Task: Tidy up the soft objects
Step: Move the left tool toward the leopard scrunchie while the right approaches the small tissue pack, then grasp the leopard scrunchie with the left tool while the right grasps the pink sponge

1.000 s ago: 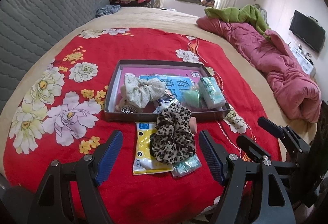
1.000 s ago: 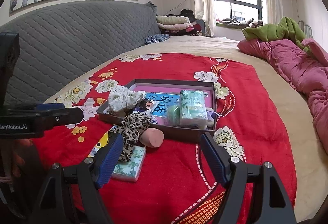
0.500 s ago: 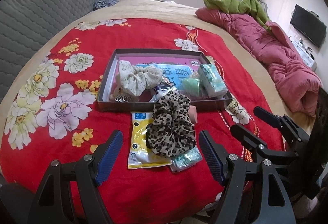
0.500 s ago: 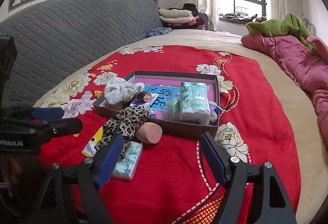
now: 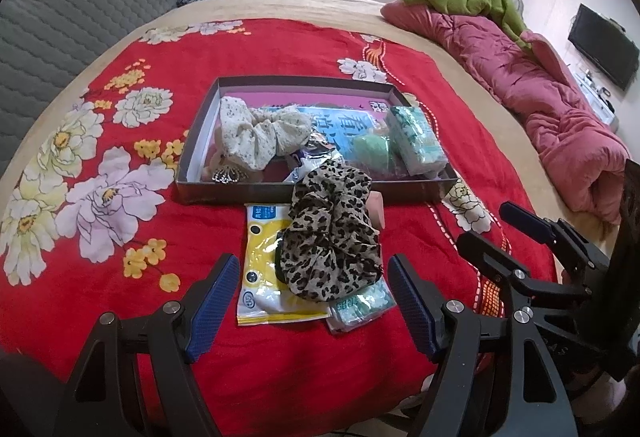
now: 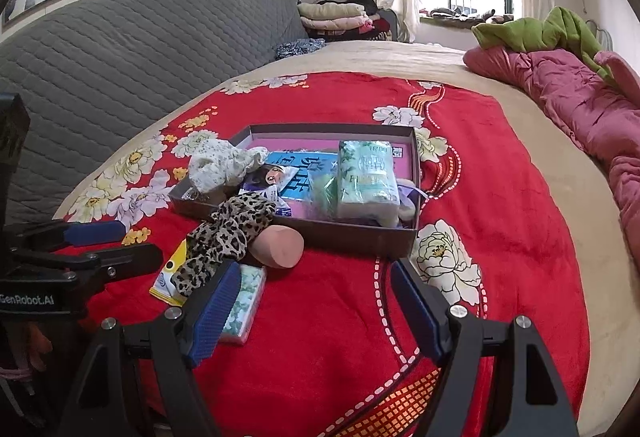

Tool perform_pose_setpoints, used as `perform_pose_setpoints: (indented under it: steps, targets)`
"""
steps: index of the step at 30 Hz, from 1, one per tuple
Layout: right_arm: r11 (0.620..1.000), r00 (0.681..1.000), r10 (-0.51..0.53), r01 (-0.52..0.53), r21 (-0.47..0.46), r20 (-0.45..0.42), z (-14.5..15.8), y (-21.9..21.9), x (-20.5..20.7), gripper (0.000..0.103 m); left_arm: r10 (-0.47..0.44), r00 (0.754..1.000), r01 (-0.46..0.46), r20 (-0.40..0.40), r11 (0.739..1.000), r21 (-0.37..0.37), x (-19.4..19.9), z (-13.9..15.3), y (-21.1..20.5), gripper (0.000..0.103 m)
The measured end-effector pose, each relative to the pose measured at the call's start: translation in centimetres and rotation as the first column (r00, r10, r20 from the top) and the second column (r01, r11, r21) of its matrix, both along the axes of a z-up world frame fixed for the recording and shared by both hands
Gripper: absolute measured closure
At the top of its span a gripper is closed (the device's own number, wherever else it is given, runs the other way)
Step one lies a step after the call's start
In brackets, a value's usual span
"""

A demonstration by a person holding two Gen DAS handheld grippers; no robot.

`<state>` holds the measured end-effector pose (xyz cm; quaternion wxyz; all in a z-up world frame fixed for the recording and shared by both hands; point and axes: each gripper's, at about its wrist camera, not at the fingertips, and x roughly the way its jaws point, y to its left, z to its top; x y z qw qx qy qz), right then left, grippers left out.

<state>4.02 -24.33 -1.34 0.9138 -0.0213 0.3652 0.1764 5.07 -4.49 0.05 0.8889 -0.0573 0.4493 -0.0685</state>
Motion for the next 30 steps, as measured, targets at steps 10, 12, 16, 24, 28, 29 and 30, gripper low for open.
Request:
perform_pose_setpoints:
  steps: [10,12,16,24,28,29,30]
  targets:
    - [1.000,0.999,0.029,-0.029,-0.001,-0.029,-0.6,0.3,0.8,0.026,0.009,1.000,-0.010,-0.030,1.000,-0.016,1.1,-0.7,0.0,0.026]
    - [0.999,0.999,0.037,-0.037,0.001,-0.029,-0.6,0.4,0.8,0.026,0.009,0.999,-0.009,-0.031,1.000,-0.013,1.3,-0.7,0.0,0.026]
    - [0.999,0.998,0.049,-0.050,-0.003,-0.031,-0.7,0.6,1.1,0.026,0.004,0.999,-0.004,-0.038,1.000,-0.012,2.1,-0.8,-0.3,0.026]
    - [0.998,0.996,0.065,-0.065,0.006,-0.069,-1.7,0.8,2.2,0.026,-0.007,0.998,0.006,-0.064,1.000,-0.030,4.2,-2.1,-1.0,0.026]
    - [0.997,0.993,0.081,-0.081,0.006,-0.087,-2.3,1.1,2.9,0.026,-0.010,0.997,0.007,-0.079,0.999,-0.045,5.3,-3.0,-1.4,0.026]
    - [0.996,0.992,0.084,-0.084,0.006,-0.092,-2.5,1.2,3.1,0.026,-0.009,0.996,0.004,-0.087,0.999,-0.049,5.7,-3.4,-1.4,0.026]
    - [0.996,0.991,0.089,-0.089,0.004,-0.102,-2.8,1.3,3.3,0.026,-0.008,0.996,0.003,-0.094,0.999,-0.053,6.0,-3.8,-1.5,0.026]
